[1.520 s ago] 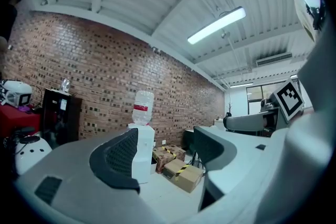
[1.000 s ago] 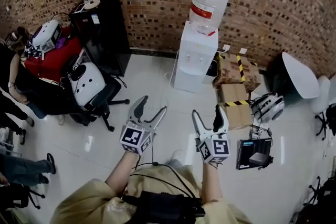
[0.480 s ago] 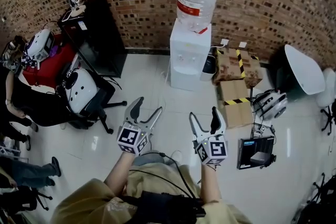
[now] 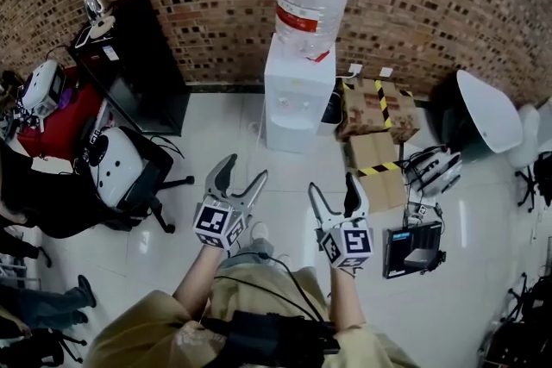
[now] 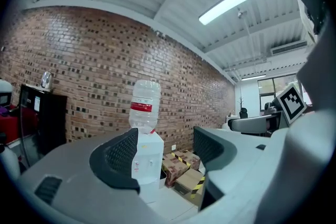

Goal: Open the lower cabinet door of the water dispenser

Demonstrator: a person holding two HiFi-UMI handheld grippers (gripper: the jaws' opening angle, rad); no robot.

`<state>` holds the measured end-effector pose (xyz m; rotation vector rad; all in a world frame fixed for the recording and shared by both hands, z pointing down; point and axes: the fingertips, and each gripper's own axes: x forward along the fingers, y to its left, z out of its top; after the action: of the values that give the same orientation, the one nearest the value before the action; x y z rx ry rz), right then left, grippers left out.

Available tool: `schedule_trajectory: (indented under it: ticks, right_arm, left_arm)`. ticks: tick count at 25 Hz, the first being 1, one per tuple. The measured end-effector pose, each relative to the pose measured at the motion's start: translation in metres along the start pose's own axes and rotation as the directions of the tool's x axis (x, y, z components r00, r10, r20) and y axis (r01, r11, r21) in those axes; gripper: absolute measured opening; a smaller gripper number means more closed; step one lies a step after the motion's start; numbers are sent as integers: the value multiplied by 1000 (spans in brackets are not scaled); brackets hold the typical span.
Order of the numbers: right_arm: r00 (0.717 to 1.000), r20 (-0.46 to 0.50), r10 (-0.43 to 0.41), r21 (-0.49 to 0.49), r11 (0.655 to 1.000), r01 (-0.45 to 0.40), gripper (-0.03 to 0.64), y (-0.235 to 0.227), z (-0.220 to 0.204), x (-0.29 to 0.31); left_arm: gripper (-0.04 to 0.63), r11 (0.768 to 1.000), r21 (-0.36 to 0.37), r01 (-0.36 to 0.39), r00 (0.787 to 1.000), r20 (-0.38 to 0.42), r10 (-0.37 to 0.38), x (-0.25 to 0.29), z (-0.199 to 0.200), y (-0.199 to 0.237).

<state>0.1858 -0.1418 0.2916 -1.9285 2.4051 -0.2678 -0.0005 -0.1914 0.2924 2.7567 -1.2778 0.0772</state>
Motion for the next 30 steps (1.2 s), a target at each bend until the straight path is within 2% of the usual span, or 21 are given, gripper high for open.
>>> schedule_trajectory:
  ticks: [7, 13, 23, 30]
  right_arm:
    - [1000, 27, 0, -67, 998, 2, 402, 6, 29, 70]
    - [1000, -12, -12, -78, 997, 11, 402, 7, 16, 98]
    - [998, -49, -27, -50, 998, 24, 402, -44, 12, 124]
    - [995, -99, 8, -52, 999, -13, 402, -81, -9, 143]
  left_arm:
    - [324, 999, 28, 39, 998, 49, -41, 44, 24, 44]
    - [324, 999, 10, 36, 998, 55, -37, 71, 14, 74]
    - [324, 1000, -1, 27, 1000, 11, -27, 114, 5, 68]
    - [324, 1000, -2, -6, 1000, -12, 6, 148, -9, 62]
